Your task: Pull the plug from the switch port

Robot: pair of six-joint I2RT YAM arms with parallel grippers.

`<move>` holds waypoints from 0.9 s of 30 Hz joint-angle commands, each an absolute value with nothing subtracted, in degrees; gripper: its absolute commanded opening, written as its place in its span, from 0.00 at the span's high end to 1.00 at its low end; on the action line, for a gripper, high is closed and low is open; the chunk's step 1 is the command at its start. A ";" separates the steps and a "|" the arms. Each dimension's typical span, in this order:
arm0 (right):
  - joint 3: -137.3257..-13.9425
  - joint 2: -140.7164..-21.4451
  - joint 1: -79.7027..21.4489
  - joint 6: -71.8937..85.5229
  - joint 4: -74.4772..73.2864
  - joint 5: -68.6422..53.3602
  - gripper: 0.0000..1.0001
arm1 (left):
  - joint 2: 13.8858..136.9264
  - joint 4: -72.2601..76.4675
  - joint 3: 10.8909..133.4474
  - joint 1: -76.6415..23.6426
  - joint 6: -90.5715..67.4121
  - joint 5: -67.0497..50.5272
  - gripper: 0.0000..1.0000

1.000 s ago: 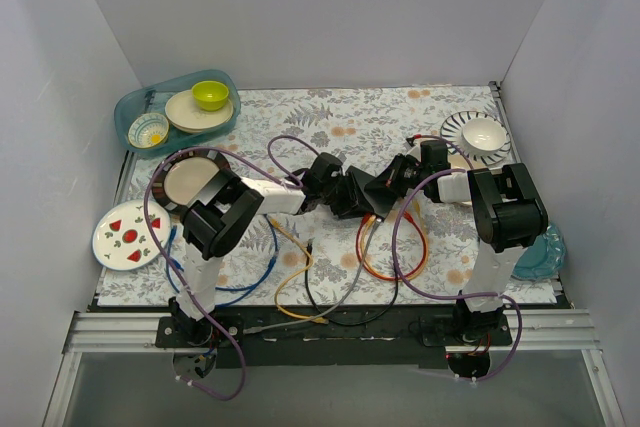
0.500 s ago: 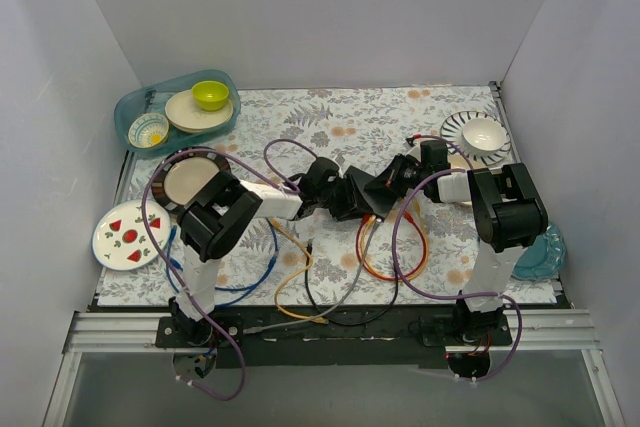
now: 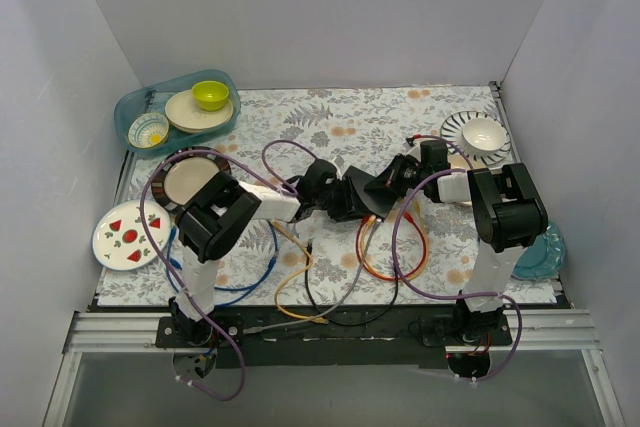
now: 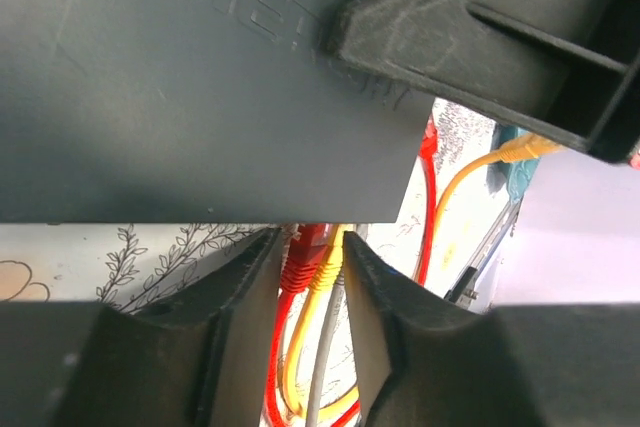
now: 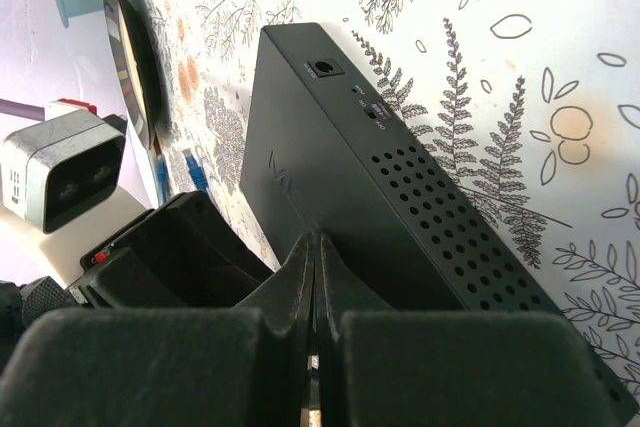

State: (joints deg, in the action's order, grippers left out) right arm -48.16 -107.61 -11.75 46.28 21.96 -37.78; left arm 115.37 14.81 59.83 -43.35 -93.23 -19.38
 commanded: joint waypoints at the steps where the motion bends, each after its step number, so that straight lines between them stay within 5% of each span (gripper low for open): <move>1: -46.93 -110.57 -12.04 42.80 14.85 -33.13 0.99 | 122.87 -5.70 58.53 -43.51 -89.38 -11.16 0.70; 12: -46.85 -110.39 -11.95 42.63 14.68 -33.05 0.99 | 124.01 -10.28 62.23 -43.42 -89.56 -9.32 0.78; 20: -46.67 -110.74 -11.95 42.54 14.77 -33.22 0.99 | 122.88 -9.41 58.63 -43.51 -89.21 -9.40 1.00; 27: -46.84 -111.09 -11.95 42.45 14.85 -33.13 0.99 | 120.94 -6.95 54.06 -43.51 -89.47 -10.45 1.00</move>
State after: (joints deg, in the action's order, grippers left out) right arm -48.18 -107.68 -11.75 46.26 22.00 -37.82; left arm 116.20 11.27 61.58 -43.33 -93.34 -18.79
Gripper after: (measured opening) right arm 0.022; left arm 0.123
